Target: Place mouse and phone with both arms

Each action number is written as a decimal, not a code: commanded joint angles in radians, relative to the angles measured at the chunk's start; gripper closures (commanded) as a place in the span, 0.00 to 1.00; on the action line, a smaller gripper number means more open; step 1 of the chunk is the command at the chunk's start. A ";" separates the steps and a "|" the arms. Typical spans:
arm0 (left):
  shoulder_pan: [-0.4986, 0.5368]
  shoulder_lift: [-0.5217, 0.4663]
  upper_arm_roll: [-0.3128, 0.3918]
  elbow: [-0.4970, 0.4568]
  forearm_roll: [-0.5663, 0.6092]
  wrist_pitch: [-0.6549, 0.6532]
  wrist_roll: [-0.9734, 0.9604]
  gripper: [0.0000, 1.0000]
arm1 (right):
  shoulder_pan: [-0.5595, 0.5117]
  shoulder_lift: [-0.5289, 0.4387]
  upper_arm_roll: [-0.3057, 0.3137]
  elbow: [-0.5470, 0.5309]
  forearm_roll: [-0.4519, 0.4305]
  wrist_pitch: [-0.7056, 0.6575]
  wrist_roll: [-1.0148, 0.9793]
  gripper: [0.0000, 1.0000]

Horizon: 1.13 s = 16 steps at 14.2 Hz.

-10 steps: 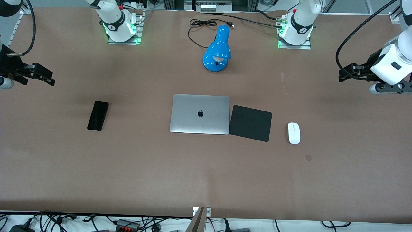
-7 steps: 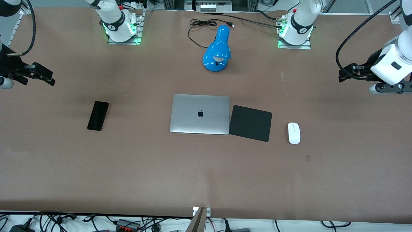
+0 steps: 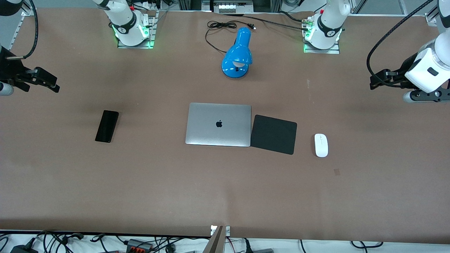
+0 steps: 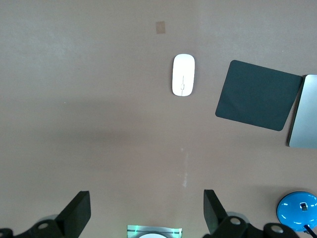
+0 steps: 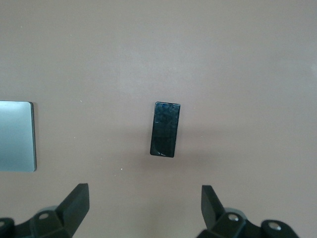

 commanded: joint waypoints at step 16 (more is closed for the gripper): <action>-0.023 0.444 -0.009 0.035 -0.039 0.339 0.012 0.00 | -0.008 0.351 -0.001 -0.185 -0.022 0.349 -0.006 0.00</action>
